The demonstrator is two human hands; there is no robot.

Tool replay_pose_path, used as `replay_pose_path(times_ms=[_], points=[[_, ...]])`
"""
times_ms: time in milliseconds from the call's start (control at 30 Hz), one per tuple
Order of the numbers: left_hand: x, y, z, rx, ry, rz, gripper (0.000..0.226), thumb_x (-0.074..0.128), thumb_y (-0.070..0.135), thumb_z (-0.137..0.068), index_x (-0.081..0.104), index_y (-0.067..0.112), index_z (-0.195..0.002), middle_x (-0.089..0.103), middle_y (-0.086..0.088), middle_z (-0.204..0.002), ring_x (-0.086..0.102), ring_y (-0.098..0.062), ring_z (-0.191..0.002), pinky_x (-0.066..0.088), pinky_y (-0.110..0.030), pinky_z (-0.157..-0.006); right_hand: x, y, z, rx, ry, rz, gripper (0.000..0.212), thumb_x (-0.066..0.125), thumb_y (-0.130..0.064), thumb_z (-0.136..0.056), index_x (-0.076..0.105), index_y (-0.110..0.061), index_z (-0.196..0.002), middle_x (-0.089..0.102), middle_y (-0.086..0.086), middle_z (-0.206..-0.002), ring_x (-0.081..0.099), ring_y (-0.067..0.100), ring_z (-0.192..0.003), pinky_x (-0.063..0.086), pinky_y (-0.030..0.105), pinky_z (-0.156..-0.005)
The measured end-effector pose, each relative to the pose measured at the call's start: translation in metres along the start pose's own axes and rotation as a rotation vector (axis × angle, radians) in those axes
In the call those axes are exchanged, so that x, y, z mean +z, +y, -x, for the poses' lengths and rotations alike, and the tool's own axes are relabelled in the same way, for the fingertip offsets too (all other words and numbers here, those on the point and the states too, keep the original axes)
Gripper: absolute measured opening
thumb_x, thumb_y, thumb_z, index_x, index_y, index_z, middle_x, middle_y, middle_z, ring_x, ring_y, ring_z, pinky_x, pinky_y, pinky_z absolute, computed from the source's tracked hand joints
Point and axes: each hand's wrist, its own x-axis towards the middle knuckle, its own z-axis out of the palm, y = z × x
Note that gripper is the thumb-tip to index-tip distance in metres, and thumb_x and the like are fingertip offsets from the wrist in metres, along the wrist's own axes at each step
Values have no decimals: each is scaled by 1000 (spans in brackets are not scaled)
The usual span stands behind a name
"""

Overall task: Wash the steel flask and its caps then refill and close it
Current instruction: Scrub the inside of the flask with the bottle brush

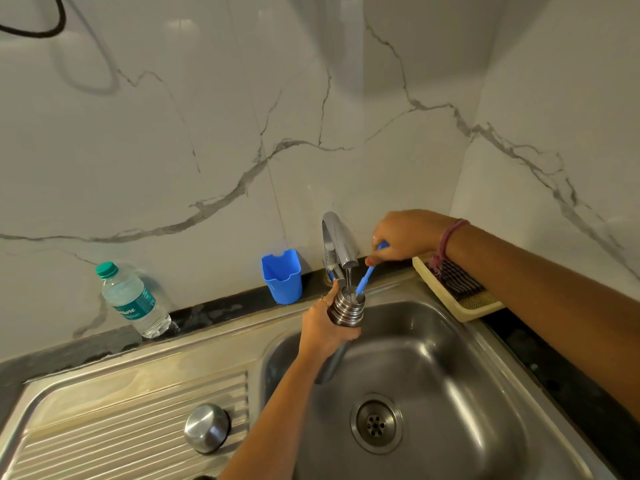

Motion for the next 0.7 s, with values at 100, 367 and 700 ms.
replay_pose_path(times_ms=[100, 367, 700], points=[[3, -1, 1, 4, -32, -20, 107, 88, 18, -63, 32, 23, -154, 67, 7, -112, 62, -7, -101, 49, -22, -91, 6, 5, -4, 124, -145, -268, 38, 52, -42, -95, 72, -11, -85, 55, -2, -61, 43, 9, -55, 34, 17, -57], [-2, -13, 3, -24, -105, 50, 108, 89, 14, -58, 37, 26, -152, 70, 10, -107, 67, -7, -98, 55, -29, -93, 15, -3, 2, -161, -46, 46, 33, 45, -39, -98, 69, -18, -110, 66, 0, -91, 55, 12, -77, 38, 21, -68], [-8, -12, 4, -9, -155, 86, 106, 90, 6, -60, 39, 22, -151, 69, 10, -110, 67, -5, -100, 53, -17, -86, 20, 0, 21, -343, 206, 285, 31, 45, -41, -99, 66, -26, -116, 65, -7, -89, 55, 10, -77, 36, 22, -66]])
